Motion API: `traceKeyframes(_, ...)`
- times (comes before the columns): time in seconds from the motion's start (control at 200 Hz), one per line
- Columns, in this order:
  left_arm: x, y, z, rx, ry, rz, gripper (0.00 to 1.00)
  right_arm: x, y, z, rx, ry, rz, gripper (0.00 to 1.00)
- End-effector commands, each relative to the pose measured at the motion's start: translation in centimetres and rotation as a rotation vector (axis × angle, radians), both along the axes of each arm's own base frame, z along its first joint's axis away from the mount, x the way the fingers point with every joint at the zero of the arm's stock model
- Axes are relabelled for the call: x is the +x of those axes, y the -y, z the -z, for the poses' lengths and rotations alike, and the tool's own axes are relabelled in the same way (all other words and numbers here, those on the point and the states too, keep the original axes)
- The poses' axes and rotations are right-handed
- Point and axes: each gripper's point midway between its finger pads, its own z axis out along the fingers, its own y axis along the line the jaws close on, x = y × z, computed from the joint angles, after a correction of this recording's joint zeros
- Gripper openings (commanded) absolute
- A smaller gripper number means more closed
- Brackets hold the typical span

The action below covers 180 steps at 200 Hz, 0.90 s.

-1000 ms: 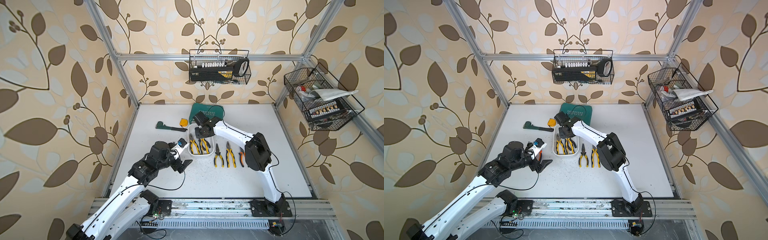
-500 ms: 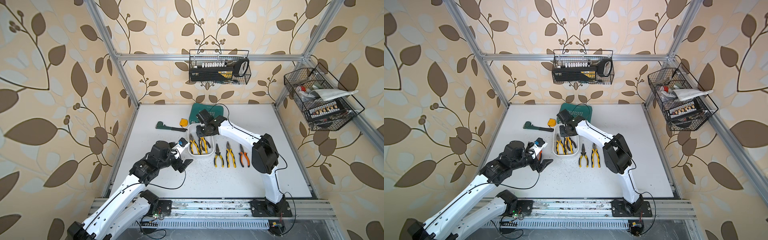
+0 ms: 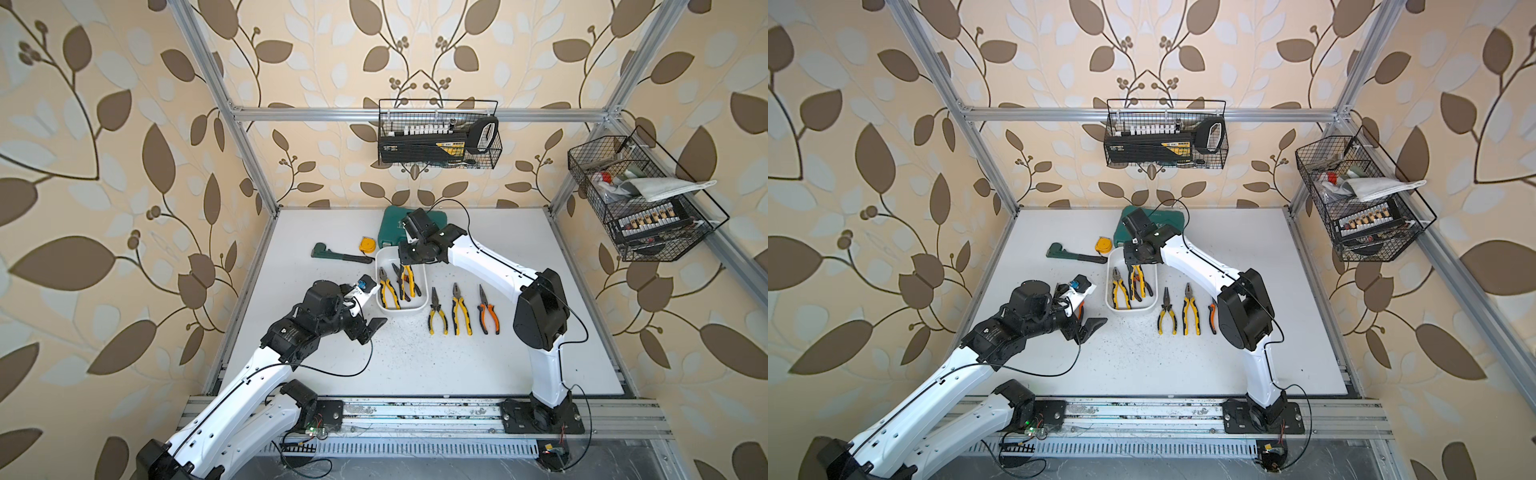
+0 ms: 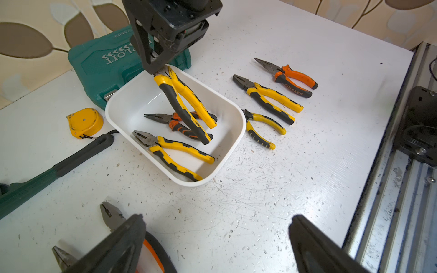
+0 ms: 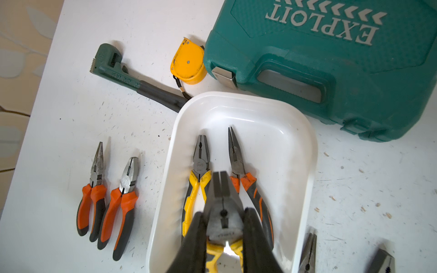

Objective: Take the pliers out of the storage box
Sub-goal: Pick up the pliers from the storage box, then place the pliers at the center of the board.

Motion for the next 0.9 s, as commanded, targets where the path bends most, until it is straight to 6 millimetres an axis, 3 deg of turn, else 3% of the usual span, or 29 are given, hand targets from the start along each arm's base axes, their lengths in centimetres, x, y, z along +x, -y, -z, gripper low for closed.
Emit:
traceKeyframes(0.0,0.4,1.3,-2.1,-0.068,0.030,0.026,0.99,0.2,0.3,-5.4,0.057,0.077,-0.017,0.00)
traceKeyframes(0.215,1.6,2.7,-2.9,-0.119,0.016,0.030,0.99,-0.2,2.4,-8.4,0.094,0.076,-0.011,0.00)
traceKeyframes(0.395,2.3,3.7,-3.3,-0.128,0.015,0.048,0.99,-0.2,5.6,-10.1,0.128,0.076,0.027,0.00)
traceKeyframes(0.605,2.8,6.7,-3.9,-0.133,0.045,0.100,0.99,-1.4,11.1,-10.2,0.054,0.088,0.060,0.00)
traceKeyframes(0.895,3.2,14.0,-4.0,-0.161,0.079,0.226,0.99,-5.5,21.0,-8.0,-0.215,0.026,0.082,0.00)
